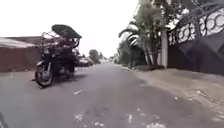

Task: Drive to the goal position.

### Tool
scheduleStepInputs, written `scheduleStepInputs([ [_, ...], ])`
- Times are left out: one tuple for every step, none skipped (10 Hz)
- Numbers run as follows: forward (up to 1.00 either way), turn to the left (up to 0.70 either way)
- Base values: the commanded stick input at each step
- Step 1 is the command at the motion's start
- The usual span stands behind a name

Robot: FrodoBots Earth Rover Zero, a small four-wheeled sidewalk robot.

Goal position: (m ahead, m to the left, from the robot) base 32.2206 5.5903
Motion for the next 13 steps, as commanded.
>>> scheduleStepInputs([
  [1.00,0.00],
  [1.00,0.00],
  [1.00,0.00],
  [1.00,0.00],
  [1.00,0.00],
  [1.00,0.00],
  [1.00,0.00],
  [1.00,0.00],
  [1.00,0.00],
  [1.00,0.00],
  [1.00,0.00],
  [1.00,0.00],
  [1.00,0.00],
])
